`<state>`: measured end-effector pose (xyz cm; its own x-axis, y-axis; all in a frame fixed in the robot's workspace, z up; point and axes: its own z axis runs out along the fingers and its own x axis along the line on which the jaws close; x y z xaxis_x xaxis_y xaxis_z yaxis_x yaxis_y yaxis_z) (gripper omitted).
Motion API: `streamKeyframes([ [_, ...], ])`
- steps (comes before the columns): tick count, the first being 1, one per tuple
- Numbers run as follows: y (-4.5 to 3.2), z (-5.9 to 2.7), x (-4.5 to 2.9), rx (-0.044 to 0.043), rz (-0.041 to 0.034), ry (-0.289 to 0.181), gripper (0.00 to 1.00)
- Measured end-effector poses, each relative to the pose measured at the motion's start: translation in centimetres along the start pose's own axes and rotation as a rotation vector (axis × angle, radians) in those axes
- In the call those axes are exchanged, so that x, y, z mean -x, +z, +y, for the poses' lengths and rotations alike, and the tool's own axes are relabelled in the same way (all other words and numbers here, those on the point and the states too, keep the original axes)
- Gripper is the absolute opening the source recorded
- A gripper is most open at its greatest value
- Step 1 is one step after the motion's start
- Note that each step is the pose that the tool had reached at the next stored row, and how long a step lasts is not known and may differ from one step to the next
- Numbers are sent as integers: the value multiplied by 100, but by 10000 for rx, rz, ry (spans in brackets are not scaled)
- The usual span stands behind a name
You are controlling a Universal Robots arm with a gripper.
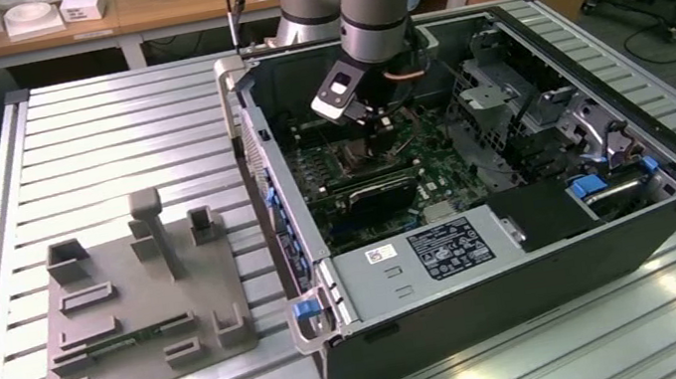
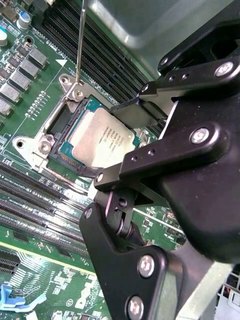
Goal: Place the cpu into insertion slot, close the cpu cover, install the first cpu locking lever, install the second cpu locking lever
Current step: 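Place the cpu into insertion slot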
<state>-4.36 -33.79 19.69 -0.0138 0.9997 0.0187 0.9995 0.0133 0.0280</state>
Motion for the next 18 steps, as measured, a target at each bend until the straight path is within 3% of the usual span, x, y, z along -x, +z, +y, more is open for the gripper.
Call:
streamKeyframes([
  [18,31,-3,33,-2,0,-1,55],
])
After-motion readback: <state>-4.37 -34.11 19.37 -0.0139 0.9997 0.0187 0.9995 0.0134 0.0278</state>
